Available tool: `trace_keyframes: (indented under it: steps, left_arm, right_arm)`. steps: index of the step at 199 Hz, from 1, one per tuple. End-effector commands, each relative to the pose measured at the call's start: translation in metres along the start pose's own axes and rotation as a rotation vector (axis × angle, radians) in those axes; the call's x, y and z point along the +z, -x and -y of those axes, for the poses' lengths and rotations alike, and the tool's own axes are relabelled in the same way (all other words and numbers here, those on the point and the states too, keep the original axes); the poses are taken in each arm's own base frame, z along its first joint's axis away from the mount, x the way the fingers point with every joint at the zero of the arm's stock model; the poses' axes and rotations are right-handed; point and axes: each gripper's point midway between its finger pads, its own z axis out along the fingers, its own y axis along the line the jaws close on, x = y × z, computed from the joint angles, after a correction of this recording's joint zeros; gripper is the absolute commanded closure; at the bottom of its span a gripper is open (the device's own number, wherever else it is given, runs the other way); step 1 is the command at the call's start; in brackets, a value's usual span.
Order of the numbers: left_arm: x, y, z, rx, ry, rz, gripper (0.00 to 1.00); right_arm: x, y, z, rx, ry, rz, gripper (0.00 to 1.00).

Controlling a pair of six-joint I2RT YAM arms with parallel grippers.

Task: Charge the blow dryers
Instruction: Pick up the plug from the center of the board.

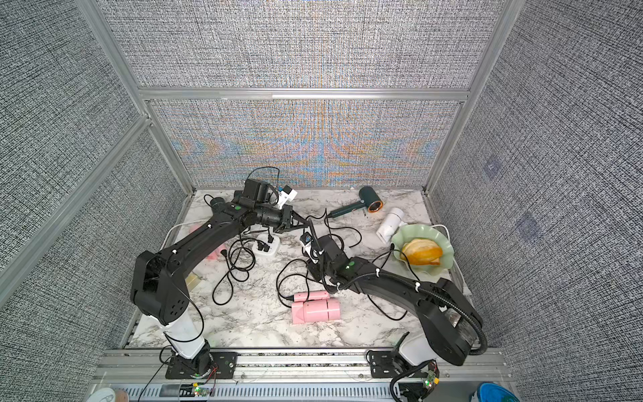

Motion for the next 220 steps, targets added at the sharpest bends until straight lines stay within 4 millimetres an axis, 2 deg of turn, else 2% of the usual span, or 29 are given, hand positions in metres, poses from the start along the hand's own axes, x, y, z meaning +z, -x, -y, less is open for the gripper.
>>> trace_keyframes:
  steps: [1,30,70,109,140,149,172,202,220]
  left_arm:
    - [-0.002,0.001,0.009,0.032,-0.029,0.0,0.95]
    - [-0.002,0.001,0.008,0.028,-0.032,-0.005,0.96]
    - [-0.002,0.0,0.01,0.032,-0.037,-0.009,0.96]
    - [-0.003,-0.002,0.008,0.033,-0.036,-0.005,0.96]
    - [-0.003,-0.004,0.009,0.043,-0.043,0.0,0.95]
    - [-0.004,-0.004,0.01,0.046,-0.044,0.001,0.95]
    - [-0.006,-0.005,0.011,0.06,-0.042,0.008,0.94]
    - [-0.016,-0.002,0.02,0.127,-0.035,0.075,0.84]
    - [-0.024,-0.003,0.032,0.18,-0.057,0.123,0.72]
  right_arm:
    - [-0.012,0.019,0.005,0.062,-0.023,0.107,0.67]
    - [-0.028,0.022,0.001,0.103,0.02,0.146,0.64]
    - [-0.041,0.049,-0.001,0.192,0.117,0.216,0.61]
    - [-0.037,0.076,-0.006,0.306,0.246,0.264,0.56]
    - [-0.027,0.084,-0.003,0.376,0.267,0.28,0.57]
    - [-0.025,0.086,-0.003,0.393,0.277,0.286,0.6]
    - [-0.027,0.093,0.001,0.45,0.298,0.311,0.8]
    - [-0.038,0.102,0.007,0.558,0.33,0.335,0.94]
    - [-0.047,0.107,0.011,0.614,0.35,0.36,1.0]
